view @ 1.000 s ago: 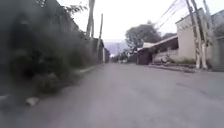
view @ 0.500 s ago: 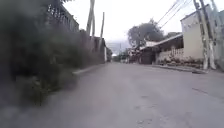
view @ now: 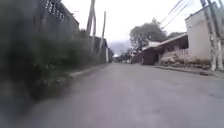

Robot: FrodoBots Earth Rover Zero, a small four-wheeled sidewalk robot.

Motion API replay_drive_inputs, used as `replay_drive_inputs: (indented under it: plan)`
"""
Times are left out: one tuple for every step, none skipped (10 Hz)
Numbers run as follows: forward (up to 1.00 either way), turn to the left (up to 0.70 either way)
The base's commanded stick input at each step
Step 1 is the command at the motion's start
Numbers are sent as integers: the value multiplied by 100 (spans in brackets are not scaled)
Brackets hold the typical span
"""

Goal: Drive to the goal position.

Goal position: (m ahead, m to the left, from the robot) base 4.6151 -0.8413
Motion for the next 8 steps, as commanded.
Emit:
replay_drive_inputs:
  plan:
    - [100,0]
    - [100,0]
    - [100,0]
    - [100,0]
    - [100,0]
    - [100,0]
    - [100,0]
    - [100,0]
